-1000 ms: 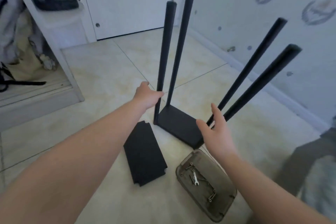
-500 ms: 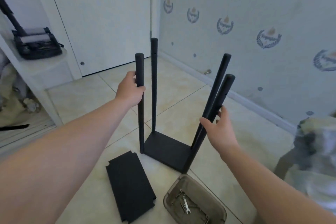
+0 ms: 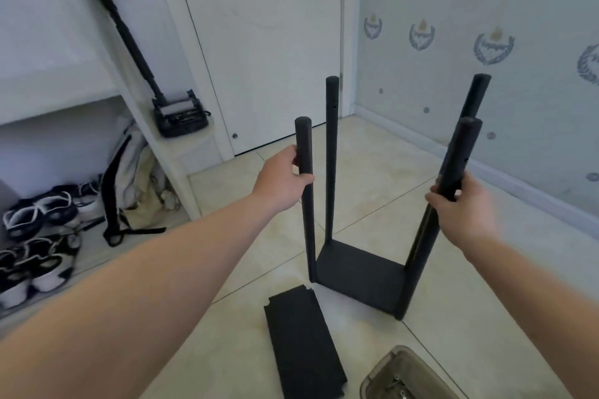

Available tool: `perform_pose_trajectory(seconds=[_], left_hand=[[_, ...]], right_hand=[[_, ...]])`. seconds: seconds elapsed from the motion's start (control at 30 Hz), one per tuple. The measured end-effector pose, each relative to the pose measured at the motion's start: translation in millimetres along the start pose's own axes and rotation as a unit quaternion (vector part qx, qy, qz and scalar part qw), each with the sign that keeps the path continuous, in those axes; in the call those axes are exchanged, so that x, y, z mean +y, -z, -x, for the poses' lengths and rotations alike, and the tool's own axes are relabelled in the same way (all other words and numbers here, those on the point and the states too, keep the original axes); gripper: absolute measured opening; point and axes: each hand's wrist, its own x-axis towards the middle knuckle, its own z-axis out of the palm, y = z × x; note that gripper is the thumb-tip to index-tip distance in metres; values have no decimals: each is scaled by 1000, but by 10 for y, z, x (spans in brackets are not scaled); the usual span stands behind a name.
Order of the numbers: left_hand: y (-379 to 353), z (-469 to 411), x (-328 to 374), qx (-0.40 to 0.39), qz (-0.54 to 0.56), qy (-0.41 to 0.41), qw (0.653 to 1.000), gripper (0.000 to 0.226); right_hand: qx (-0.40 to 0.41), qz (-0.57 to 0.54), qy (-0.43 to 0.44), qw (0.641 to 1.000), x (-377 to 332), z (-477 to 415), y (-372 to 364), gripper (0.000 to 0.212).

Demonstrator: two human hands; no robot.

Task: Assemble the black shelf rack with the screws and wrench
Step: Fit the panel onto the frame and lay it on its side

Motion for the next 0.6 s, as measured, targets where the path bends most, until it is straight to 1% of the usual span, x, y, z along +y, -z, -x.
perform_pose_trajectory(seconds=[0.17,0.27,0.43,0.53,0.6], left_hand=[[724,259,91,77,0,-10,997,25],[1273,615,103,112,-5,-6,994,26],[2188,1509,-39,161,-17,12,987,26],[2558,2052,-240,187,-22,34,981,23],[2756,2452,-394,206,-10,52,977,27]], right_hand=[[-44,-37,72,996,-557,142,-120,22],[-74,-42,107,991,-954,415,-268,27],[-136,-39,146,979,-1575,1206,-632,21],[-163,-34,155,974,-1751,1753,-860,18],[-178,-27,162,970,-1820,2158,-1010,18]])
